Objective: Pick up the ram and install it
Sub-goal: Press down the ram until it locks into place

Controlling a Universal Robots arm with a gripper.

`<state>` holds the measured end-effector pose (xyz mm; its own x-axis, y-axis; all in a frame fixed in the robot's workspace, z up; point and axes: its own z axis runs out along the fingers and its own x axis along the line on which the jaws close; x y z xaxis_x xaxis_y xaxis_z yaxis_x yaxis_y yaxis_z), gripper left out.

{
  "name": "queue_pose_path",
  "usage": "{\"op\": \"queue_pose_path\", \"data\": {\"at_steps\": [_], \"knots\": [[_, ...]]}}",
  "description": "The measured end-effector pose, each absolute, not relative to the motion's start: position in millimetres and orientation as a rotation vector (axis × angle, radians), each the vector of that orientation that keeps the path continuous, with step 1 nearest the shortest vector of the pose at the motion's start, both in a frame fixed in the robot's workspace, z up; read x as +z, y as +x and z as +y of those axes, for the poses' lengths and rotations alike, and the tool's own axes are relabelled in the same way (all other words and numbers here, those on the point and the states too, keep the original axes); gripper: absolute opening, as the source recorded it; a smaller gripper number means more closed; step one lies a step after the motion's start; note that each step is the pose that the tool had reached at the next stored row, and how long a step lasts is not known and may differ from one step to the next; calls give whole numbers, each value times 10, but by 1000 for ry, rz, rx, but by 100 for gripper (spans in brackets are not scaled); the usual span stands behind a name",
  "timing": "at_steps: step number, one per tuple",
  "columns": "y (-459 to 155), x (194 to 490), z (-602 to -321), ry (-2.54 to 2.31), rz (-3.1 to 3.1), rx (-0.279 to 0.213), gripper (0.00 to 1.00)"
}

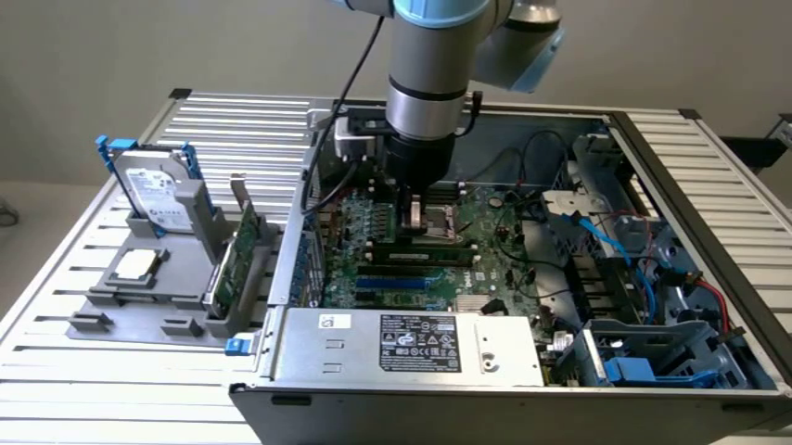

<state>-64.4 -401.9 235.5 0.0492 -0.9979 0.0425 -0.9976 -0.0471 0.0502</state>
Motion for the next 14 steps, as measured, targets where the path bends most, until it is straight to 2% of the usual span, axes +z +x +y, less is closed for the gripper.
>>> {"op": "queue_pose_path", "data": {"at_steps": [14], "knots": [[-640, 2259, -4020, 2226, -2121, -5, 11]]}}
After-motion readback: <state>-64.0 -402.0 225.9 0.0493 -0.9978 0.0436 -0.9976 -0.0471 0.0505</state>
